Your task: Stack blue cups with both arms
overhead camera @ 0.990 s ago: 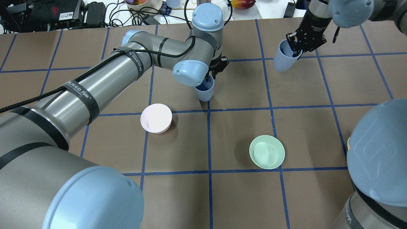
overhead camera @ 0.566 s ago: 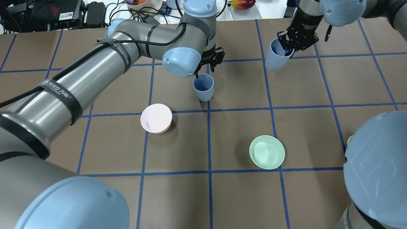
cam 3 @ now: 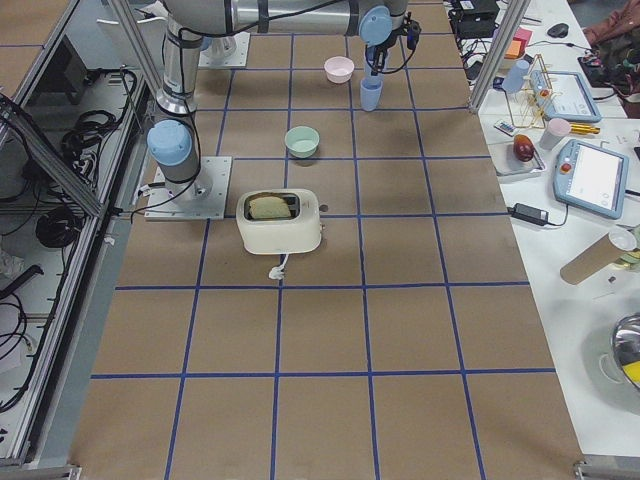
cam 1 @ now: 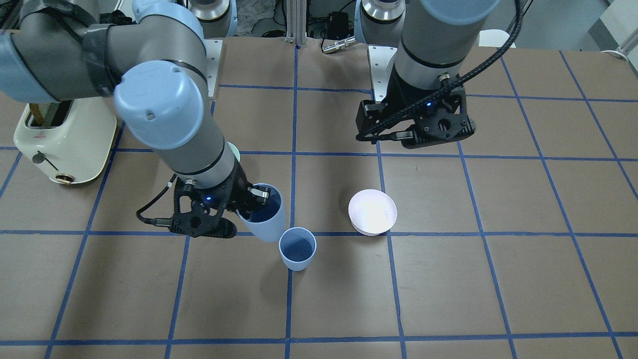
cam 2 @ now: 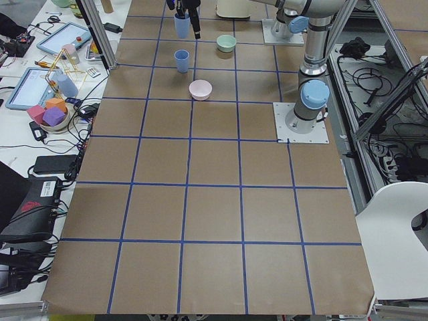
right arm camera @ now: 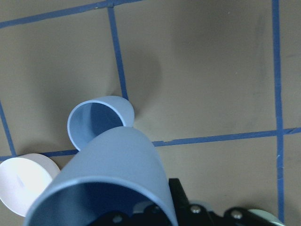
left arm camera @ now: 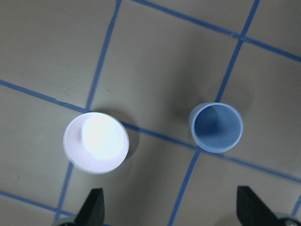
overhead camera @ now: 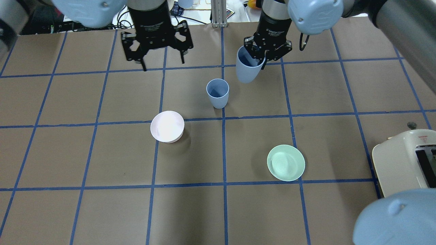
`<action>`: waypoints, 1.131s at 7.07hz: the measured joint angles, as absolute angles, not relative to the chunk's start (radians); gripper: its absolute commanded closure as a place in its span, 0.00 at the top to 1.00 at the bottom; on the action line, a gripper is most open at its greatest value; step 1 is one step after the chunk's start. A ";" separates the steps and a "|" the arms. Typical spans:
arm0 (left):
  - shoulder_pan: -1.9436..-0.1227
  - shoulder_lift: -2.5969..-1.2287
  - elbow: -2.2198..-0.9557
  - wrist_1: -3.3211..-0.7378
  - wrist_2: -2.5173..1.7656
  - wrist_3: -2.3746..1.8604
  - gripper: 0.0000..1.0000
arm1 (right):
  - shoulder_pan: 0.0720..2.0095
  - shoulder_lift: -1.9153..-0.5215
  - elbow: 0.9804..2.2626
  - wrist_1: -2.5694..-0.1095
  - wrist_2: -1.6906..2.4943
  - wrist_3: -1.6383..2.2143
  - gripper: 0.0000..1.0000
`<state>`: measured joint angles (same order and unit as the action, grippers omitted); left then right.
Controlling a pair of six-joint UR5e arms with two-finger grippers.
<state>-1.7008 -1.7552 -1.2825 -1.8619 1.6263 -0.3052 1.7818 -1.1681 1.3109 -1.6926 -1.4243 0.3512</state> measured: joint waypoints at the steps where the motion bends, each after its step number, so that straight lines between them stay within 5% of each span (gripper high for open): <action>1: -1.672 -1.703 -1.344 -1.848 1.628 -0.269 0.95 | 1.825 -1.153 1.311 -1.718 -1.421 0.417 0.00; 4: -1.634 -1.621 -1.512 -1.536 1.623 -0.236 1.00 | 1.867 -1.128 1.316 -1.745 -1.451 0.466 0.00; 8: -1.626 -1.603 -1.536 -1.494 1.610 -0.231 1.00 | 1.868 -1.094 1.318 -1.747 -1.466 0.498 0.03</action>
